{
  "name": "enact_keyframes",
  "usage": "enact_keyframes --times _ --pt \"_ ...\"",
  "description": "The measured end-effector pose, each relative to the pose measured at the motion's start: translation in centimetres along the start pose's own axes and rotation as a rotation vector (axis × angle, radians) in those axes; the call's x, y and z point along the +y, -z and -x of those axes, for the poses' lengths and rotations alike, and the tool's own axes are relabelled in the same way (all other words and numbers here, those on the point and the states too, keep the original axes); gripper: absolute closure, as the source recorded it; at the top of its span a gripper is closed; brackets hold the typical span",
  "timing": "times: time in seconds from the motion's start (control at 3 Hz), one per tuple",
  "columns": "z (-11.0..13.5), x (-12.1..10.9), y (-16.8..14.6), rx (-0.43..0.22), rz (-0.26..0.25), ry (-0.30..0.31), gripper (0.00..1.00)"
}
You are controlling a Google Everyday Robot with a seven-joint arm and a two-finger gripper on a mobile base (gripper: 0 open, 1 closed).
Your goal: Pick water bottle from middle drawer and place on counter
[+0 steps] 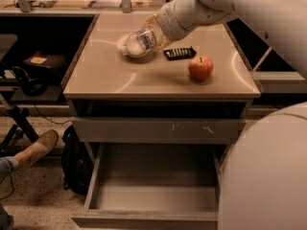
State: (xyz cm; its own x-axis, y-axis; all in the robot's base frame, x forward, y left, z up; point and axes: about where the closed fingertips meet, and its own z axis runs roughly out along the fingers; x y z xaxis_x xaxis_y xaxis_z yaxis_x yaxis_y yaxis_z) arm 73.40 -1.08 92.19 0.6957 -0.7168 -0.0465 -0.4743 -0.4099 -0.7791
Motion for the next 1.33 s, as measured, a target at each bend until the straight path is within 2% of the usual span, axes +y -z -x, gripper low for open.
enact_keyframes --times 0.33,0.67,1.33 --pt "0.56 2.96 -4.70 -0.083 0.023 -0.046 1.00" --pt "0.70 3.48 -5.56 -0.094 0.031 -0.056 0.81" --pt "0.71 3.48 -5.57 -0.094 0.031 -0.056 0.35"
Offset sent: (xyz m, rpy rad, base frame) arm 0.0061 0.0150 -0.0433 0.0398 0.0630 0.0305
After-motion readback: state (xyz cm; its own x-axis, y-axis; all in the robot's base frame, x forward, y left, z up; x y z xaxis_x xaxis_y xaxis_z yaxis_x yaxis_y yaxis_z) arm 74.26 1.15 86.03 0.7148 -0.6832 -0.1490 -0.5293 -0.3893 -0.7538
